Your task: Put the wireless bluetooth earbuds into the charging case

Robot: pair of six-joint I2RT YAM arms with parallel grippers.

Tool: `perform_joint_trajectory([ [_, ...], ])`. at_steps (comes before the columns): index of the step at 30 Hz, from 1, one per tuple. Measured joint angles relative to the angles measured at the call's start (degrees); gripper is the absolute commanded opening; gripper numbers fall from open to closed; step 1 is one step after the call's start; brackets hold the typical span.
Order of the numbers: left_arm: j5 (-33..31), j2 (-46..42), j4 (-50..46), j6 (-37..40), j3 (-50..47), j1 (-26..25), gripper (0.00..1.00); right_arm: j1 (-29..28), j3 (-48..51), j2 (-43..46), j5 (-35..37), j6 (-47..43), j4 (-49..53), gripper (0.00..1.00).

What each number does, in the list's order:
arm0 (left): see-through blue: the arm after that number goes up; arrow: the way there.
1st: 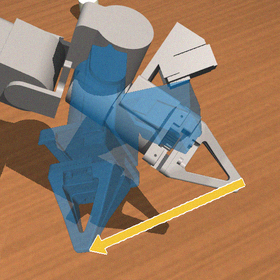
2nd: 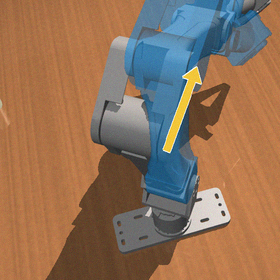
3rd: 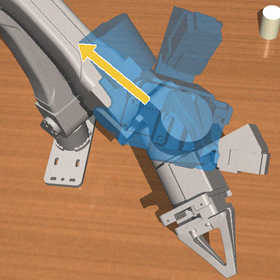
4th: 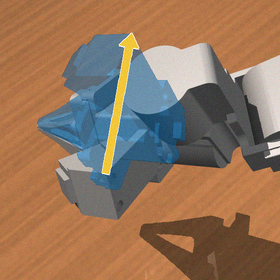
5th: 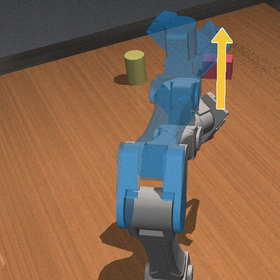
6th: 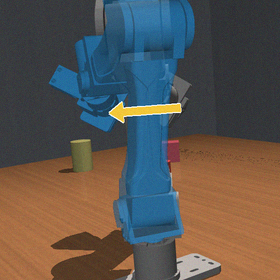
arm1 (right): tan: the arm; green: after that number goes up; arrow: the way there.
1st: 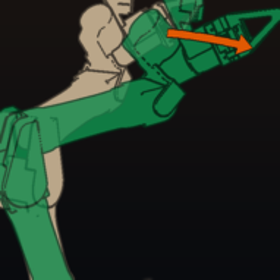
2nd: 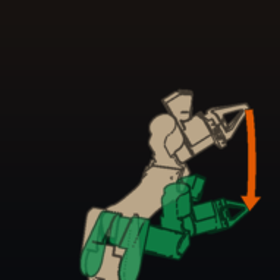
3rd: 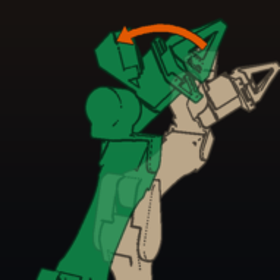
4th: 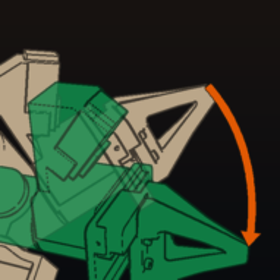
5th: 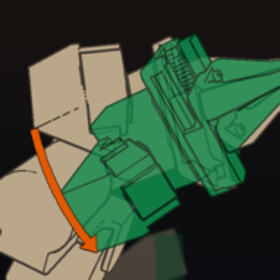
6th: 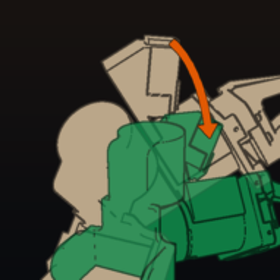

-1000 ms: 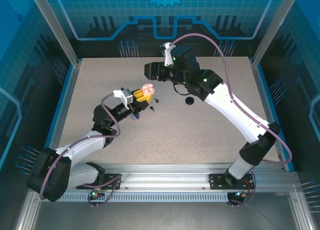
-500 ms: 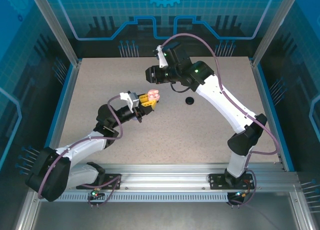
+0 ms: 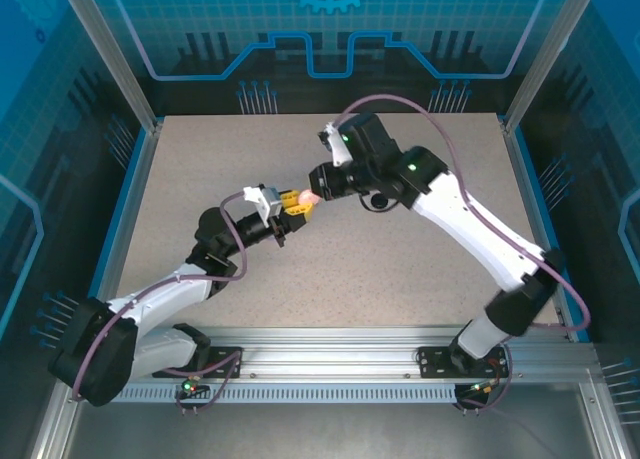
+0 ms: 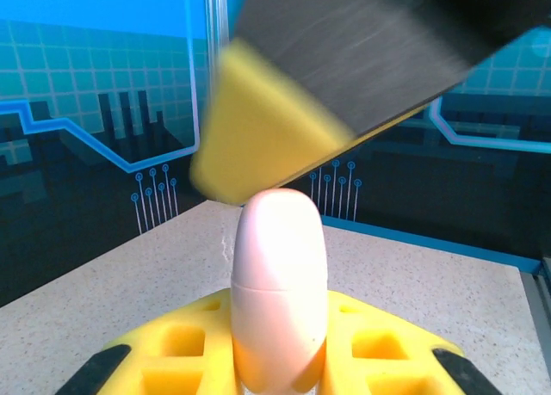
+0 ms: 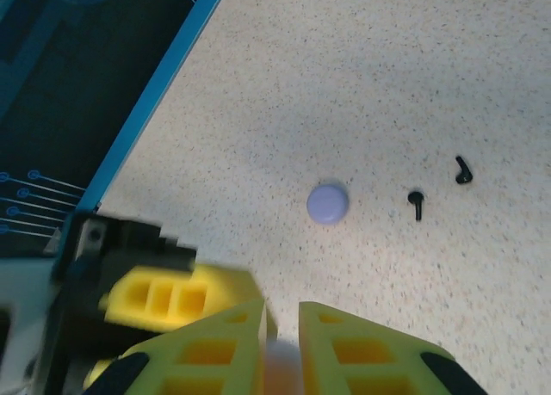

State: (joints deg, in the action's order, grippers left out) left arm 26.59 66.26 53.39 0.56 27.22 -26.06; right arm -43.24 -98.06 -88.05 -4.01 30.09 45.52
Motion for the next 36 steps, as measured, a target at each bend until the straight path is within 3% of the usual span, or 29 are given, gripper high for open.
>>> perform_joint_trajectory([
  [5, -2.38, 0.0, 0.63, -0.72, 0.0, 0.09, 0.0, 2.93, 14.27, 15.28, 5.29, 6.23, -4.61, 0.36],
  [10, -5.01, 0.11, -0.59, -4.42, 0.17, 1.36, 0.0, 5.07, 26.91, 22.75, 10.1, 11.93, -10.12, 0.44],
  [15, -6.93, 0.92, -9.84, -10.93, 4.31, 6.1, 0.0, 4.96, 36.39, 22.95, 12.37, 15.32, -13.68, 0.47],
  [20, -7.26, 4.79, -24.68, -17.11, 14.36, 11.28, 0.0, 3.37, 42.93, 22.45, 14.19, 18.53, -16.33, 0.48],
  [29, -4.37, 17.46, -45.07, -23.19, 27.06, 16.02, 0.0, -0.68, 43.63, 16.11, 16.46, 20.96, -20.33, 0.48],
  [36, -1.92, 26.27, -52.78, -26.12, 30.84, 18.67, 0.0, -1.51, 42.58, 13.77, 17.27, 21.2, -20.68, 0.48],
])
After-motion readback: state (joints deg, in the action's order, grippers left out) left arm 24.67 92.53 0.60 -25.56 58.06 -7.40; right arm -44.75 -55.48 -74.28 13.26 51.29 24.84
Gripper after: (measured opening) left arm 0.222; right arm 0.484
